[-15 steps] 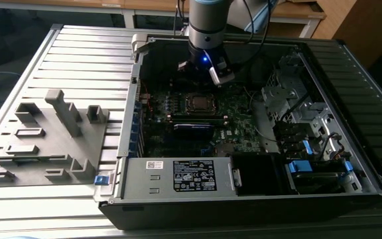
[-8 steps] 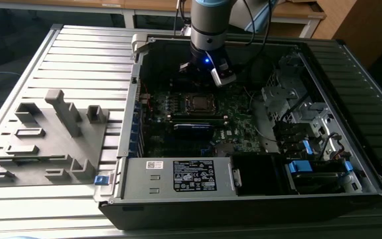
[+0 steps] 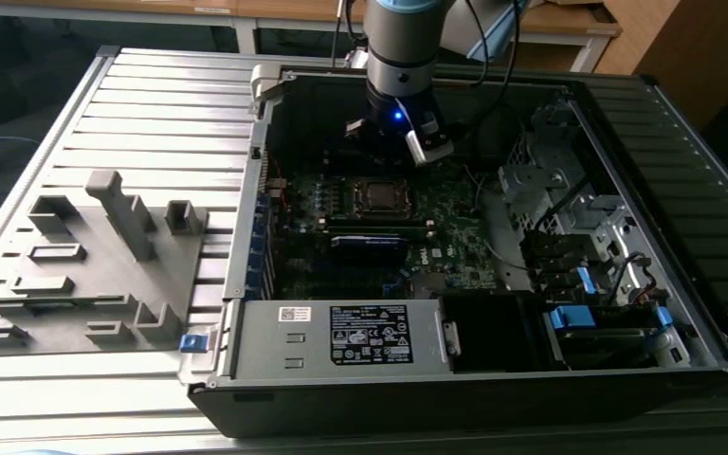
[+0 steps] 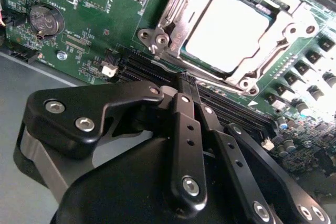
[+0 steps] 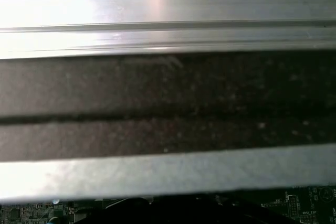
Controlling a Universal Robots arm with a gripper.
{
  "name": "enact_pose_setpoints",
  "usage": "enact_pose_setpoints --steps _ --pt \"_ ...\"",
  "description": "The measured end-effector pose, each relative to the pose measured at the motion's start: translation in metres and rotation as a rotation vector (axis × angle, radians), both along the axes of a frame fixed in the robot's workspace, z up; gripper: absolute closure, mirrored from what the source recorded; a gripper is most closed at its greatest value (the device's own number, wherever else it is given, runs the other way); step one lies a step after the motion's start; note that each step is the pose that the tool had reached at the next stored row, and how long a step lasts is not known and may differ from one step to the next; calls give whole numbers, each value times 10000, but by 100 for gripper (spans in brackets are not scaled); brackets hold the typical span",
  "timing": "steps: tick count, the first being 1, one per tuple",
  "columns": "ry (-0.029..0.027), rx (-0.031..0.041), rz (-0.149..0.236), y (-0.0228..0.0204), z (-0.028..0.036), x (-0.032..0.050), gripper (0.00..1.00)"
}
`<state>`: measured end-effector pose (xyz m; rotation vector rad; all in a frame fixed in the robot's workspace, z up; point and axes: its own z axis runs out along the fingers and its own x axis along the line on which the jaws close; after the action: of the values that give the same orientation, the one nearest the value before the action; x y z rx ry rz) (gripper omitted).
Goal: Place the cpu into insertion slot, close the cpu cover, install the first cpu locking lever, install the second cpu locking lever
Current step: 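Install the first cpu locking lever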
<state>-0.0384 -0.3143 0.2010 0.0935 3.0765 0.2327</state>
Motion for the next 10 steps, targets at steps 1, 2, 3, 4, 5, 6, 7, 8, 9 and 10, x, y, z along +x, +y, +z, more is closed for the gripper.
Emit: enact_pose_setpoints --steps 1,2,3,4,5,6,7,8,9,10 --pt "-1 -1 1 0 0 0 89" --pt "0 -1 1 0 0 0 89" --pt "0 -2 1 0 0 0 89" --pt "0 -2 1 0 0 0 89" --pt "0 -2 1 0 0 0 89" --pt "0 -2 1 0 0 0 89" --pt "1 -2 2 0 0 3 89" --pt "1 -3 2 0 0 8 89" --pt "0 -3 2 1 0 18 89" --pt "0 -3 2 1 0 29 89"
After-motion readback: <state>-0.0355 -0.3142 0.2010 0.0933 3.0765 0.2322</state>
